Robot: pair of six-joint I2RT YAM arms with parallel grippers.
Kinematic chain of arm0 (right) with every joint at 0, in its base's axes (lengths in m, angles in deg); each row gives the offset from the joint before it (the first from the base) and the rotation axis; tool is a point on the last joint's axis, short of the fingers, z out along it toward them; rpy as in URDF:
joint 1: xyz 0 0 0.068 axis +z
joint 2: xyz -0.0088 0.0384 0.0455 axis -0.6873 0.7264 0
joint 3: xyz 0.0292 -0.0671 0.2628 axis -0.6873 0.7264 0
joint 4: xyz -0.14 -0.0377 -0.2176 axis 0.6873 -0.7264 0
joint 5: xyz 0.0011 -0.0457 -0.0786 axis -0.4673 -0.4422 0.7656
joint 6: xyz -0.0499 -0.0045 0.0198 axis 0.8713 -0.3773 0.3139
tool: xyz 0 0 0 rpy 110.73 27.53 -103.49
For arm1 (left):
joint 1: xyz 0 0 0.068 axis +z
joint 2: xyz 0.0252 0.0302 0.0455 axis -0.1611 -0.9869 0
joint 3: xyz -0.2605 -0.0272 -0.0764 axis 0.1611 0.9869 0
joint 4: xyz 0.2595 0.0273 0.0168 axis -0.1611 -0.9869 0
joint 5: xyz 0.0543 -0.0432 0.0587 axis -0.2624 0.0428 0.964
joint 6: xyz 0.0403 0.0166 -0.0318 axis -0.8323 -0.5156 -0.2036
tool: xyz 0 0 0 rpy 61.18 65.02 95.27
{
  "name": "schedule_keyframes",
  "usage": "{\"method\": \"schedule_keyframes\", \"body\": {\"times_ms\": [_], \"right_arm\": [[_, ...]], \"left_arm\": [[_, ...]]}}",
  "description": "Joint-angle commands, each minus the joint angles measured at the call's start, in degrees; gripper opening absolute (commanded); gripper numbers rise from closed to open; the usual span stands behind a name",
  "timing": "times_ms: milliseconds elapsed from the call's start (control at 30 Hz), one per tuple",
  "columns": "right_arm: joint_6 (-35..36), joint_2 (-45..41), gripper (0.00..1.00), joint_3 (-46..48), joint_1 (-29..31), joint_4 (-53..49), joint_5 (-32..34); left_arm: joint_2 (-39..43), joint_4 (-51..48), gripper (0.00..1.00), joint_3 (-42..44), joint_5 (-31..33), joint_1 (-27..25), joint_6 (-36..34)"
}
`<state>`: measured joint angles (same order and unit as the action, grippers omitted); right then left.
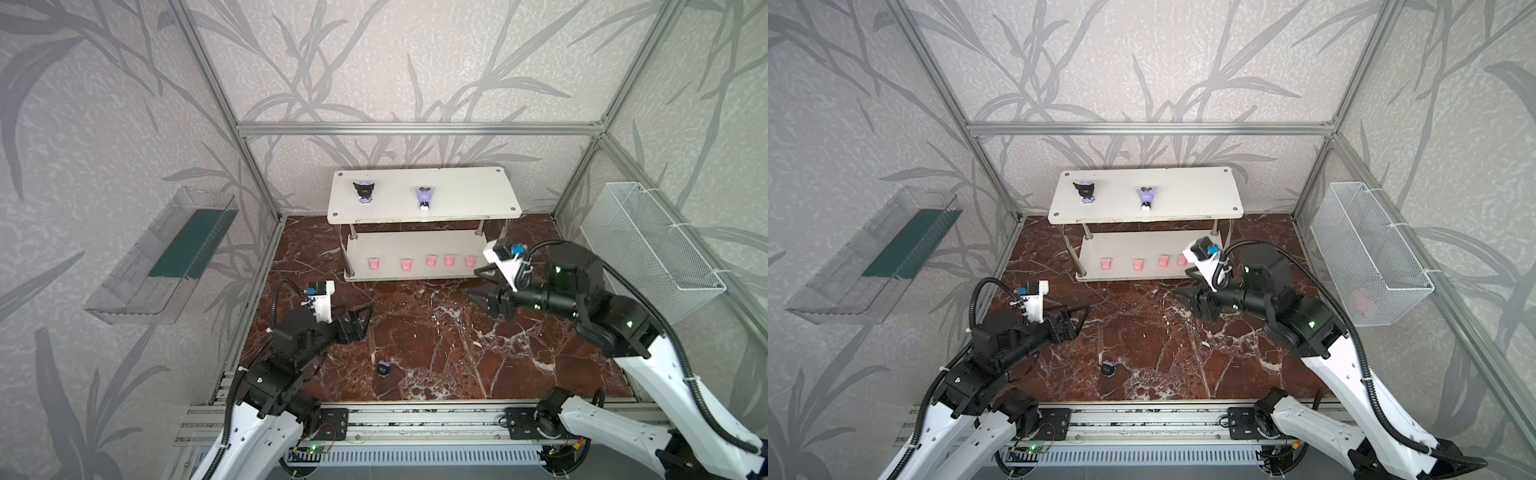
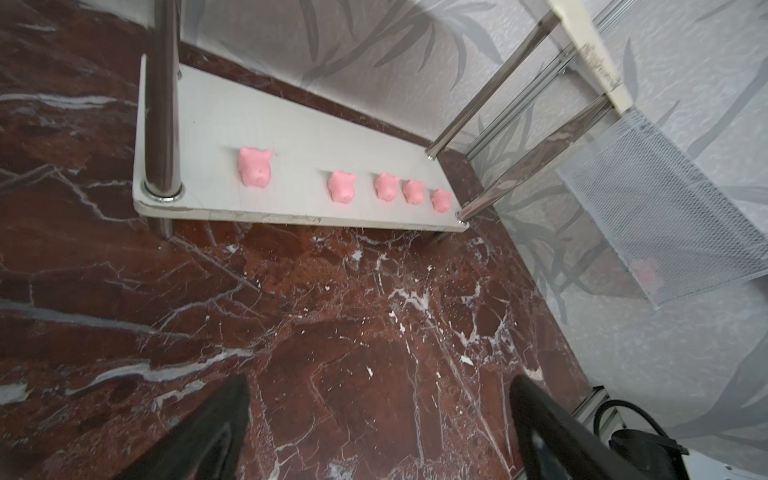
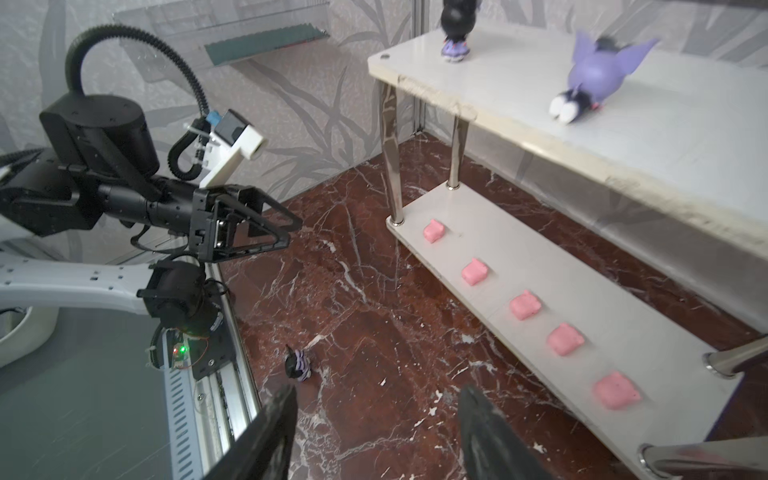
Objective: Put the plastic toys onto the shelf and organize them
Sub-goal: 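Withdraw the right gripper from the top board and swing it down toward the floor figure, then close the right gripper on the black-and-purple figure lying on the floor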
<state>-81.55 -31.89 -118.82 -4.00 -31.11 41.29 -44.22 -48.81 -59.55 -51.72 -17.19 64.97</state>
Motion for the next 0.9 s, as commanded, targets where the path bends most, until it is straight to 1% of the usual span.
{"method": "schedule_keyframes", "body": {"times_ms": [0, 100, 133, 200, 300, 367, 433, 500, 600, 633, 733, 867], "right_arm": [[-5.51, -3.19, 0.63, 9.25, 3.56, 4.97, 6.04], [-11.48, -6.12, 0.63, 17.86, 6.63, 9.61, 4.63], [-13.27, -6.75, 0.63, 20.7, 9.06, 11.61, 5.24], [-15.83, -6.56, 0.63, 25.49, 14.19, 15.27, 7.57], [-18.53, -2.78, 0.63, 30.67, 23.18, 21.79, 12.66], [-19.89, 0.85, 0.64, 32.69, 27.22, 26.57, 15.17], [-21.27, 5.31, 0.65, 33.41, 30.94, 30.85, 18.86], [-22.2, 10.25, 0.65, 31.68, 34.0, 31.79, 22.78], [-24.92, 17.86, 0.65, 26.24, 36.8, 28.86, 28.39], [-26.69, 20.17, 0.65, 23.95, 37.08, 27.29, 28.97], [-30.27, 27.23, 0.66, 17.87, 37.81, 24.11, 27.76], [-31.49, 34.85, 0.68, 10.23, 38.77, 18.82, 28.95]], "left_arm": [[-2.34, -2.52, 0.95, 0.73, 10.98, -5.88, 1.26], [-3.32, -2.18, 0.95, 2.55, 18.83, -13.53, 3.76], [-3.24, -2.46, 0.95, 2.97, 21.86, -15.77, 4.8], [-2.61, -2.45, 0.95, 3.62, 25.03, -18.3, 5.82], [-0.44, -2.74, 0.95, 3.93, 28.08, -18.99, 7.88], [1.93, -3.8, 0.96, 4.27, 31.45, -19.08, 10.05], [5.17, -6.65, 0.96, 4.3, 36.41, -19.07, 12.84], [7.28, -9.04, 0.96, 3.89, 40.3, -19.07, 13.92], [9.12, -12.19, 0.96, 2.78, 45.35, -18.98, 15.23], [9.22, -12.98, 0.96, 2.34, 46.36, -19.03, 15.04], [9.25, -15.24, 0.96, 1.24, 49.06, -19.0, 15.0], [11.28, -15.77, 0.96, 1.9, 50.61, -18.98, 15.32]]}}
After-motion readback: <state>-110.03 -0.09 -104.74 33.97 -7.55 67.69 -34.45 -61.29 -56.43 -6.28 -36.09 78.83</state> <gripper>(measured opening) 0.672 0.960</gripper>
